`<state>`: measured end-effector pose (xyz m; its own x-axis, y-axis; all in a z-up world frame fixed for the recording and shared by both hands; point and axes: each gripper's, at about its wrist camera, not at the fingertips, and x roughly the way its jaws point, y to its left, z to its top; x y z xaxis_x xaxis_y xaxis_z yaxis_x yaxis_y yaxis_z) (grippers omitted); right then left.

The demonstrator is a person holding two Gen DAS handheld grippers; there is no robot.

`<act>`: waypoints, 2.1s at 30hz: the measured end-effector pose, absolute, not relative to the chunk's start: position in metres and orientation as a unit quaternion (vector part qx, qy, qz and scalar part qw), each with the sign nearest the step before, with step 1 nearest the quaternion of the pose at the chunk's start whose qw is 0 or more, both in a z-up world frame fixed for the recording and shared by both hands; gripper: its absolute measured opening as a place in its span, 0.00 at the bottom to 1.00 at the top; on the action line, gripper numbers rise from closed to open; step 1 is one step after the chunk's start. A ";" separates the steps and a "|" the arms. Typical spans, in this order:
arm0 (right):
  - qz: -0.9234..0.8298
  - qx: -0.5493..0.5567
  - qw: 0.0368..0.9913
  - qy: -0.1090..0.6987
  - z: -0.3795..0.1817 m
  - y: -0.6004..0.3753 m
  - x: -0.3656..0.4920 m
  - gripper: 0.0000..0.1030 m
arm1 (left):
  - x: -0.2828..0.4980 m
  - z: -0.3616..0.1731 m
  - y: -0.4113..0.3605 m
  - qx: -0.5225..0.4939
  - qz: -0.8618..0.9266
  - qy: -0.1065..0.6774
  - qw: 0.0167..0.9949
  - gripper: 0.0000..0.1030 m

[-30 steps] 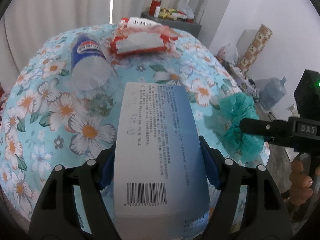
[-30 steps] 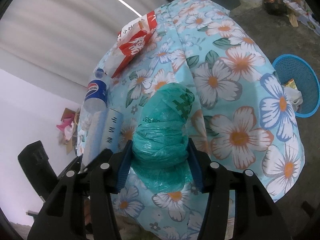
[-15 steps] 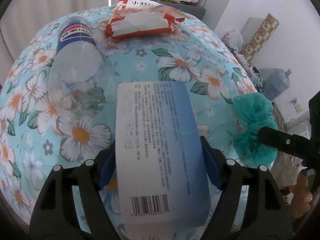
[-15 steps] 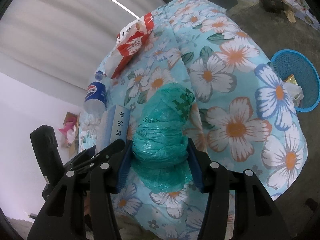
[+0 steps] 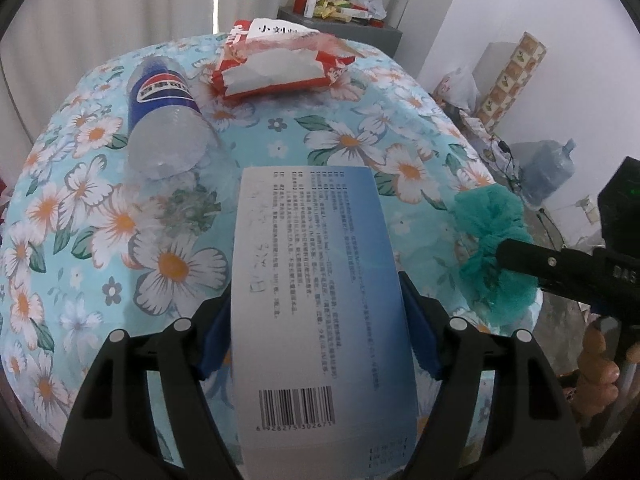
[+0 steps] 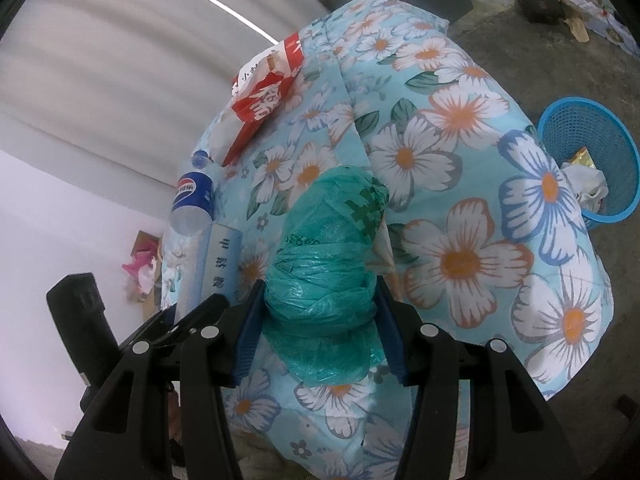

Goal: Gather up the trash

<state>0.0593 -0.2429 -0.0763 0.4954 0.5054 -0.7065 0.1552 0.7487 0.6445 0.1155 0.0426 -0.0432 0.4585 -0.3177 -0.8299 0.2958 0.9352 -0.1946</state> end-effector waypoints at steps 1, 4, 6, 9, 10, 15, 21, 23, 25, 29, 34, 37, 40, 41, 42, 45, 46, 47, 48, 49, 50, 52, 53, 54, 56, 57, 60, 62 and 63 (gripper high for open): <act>0.110 0.337 0.796 0.490 -0.076 -0.243 0.060 0.50 | 0.114 -0.041 0.044 -0.013 -0.180 0.485 0.856 0.67; 0.109 0.336 0.798 0.488 -0.075 -0.242 0.059 0.50 | 0.109 -0.035 0.046 -0.017 -0.183 0.475 0.860 0.67; 0.109 0.336 0.799 0.487 -0.074 -0.242 0.059 0.50 | 0.108 -0.031 0.046 -0.017 -0.187 0.469 0.863 0.67; 0.108 0.335 0.800 0.486 -0.073 -0.242 0.058 0.50 | 0.106 -0.026 0.045 -0.016 -0.193 0.461 0.866 0.67; 0.108 0.335 0.800 0.485 -0.073 -0.241 0.058 0.50 | 0.105 -0.025 0.044 -0.015 -0.195 0.459 0.867 0.67; 0.107 0.334 0.802 0.484 -0.071 -0.241 0.057 0.50 | 0.103 -0.022 0.041 -0.013 -0.202 0.452 0.869 0.67; 0.106 0.335 0.802 0.483 -0.071 -0.241 0.058 0.50 | 0.102 -0.022 0.040 -0.013 -0.202 0.452 0.869 0.67; 0.107 0.335 0.802 0.483 -0.071 -0.241 0.058 0.50 | 0.102 -0.022 0.040 -0.013 -0.202 0.452 0.869 0.67; 0.106 0.335 0.802 0.483 -0.071 -0.241 0.058 0.50 | 0.102 -0.022 0.040 -0.012 -0.202 0.452 0.869 0.67; 0.106 0.335 0.802 0.483 -0.071 -0.242 0.057 0.50 | 0.102 -0.022 0.040 -0.012 -0.203 0.452 0.868 0.67; 0.107 0.339 0.802 0.480 -0.070 -0.244 0.057 0.50 | 0.101 -0.018 0.034 -0.008 -0.206 0.451 0.869 0.67; 0.108 0.342 0.802 0.478 -0.070 -0.247 0.055 0.50 | 0.101 -0.018 0.031 -0.005 -0.208 0.452 0.868 0.67; 0.108 0.347 0.801 0.476 -0.071 -0.250 0.054 0.50 | 0.101 -0.019 0.028 -0.001 -0.209 0.452 0.867 0.67; 0.108 0.348 0.801 0.475 -0.071 -0.251 0.054 0.50 | 0.102 -0.018 0.026 0.000 -0.210 0.452 0.867 0.67; 0.108 0.350 0.801 0.473 -0.071 -0.252 0.054 0.50 | 0.102 -0.018 0.025 0.001 -0.210 0.451 0.867 0.67; 0.109 0.353 0.802 0.470 -0.071 -0.257 0.051 0.50 | 0.104 -0.018 0.023 0.004 -0.213 0.450 0.867 0.67; 0.109 0.355 0.802 0.468 -0.071 -0.258 0.051 0.50 | 0.104 -0.017 0.022 0.005 -0.213 0.450 0.867 0.67; 0.109 0.357 0.802 0.467 -0.071 -0.259 0.050 0.50 | 0.104 -0.017 0.020 0.006 -0.214 0.449 0.867 0.67; 0.109 0.358 0.802 0.466 -0.071 -0.260 0.049 0.50 | 0.104 -0.017 0.018 0.008 -0.216 0.449 0.867 0.67; 0.108 0.360 0.802 0.464 -0.071 -0.261 0.049 0.50 | 0.104 -0.017 0.017 0.010 -0.217 0.449 0.867 0.67; 0.109 0.362 0.802 0.463 -0.071 -0.263 0.048 0.50 | 0.104 -0.017 0.016 0.011 -0.218 0.449 0.867 0.67; 0.109 0.365 0.802 0.460 -0.071 -0.267 0.045 0.50 | 0.105 -0.016 0.012 0.015 -0.220 0.448 0.866 0.67; 0.108 0.367 0.802 0.459 -0.071 -0.269 0.045 0.50 | 0.105 -0.016 0.011 0.016 -0.221 0.447 0.866 0.67; 0.108 0.370 0.802 0.456 -0.071 -0.271 0.044 0.50 | 0.105 -0.015 0.009 0.018 -0.223 0.446 0.866 0.67; 0.109 0.375 0.802 0.452 -0.071 -0.276 0.042 0.50 | 0.106 -0.014 0.005 0.022 -0.226 0.445 0.866 0.67; 0.109 0.378 0.802 0.450 -0.071 -0.278 0.041 0.50 | 0.106 -0.013 0.002 0.025 -0.229 0.443 0.866 0.67; 0.107 0.387 0.803 0.441 -0.071 -0.287 0.038 0.50 | 0.108 -0.007 -0.008 0.035 -0.239 0.437 0.867 0.67; 0.104 0.397 0.803 0.432 -0.070 -0.295 0.035 0.50 | 0.111 -0.003 -0.016 0.038 -0.248 0.434 0.865 0.67; 0.102 0.402 0.804 0.426 -0.070 -0.300 0.034 0.50 | 0.114 0.001 -0.022 0.041 -0.255 0.433 0.864 0.67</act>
<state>0.0338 -0.2998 -0.0697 0.6155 0.5066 -0.6038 0.1794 0.6559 0.7332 0.1137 -0.0223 0.0005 0.4947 -0.4061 -0.7684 0.4764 0.8662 -0.1511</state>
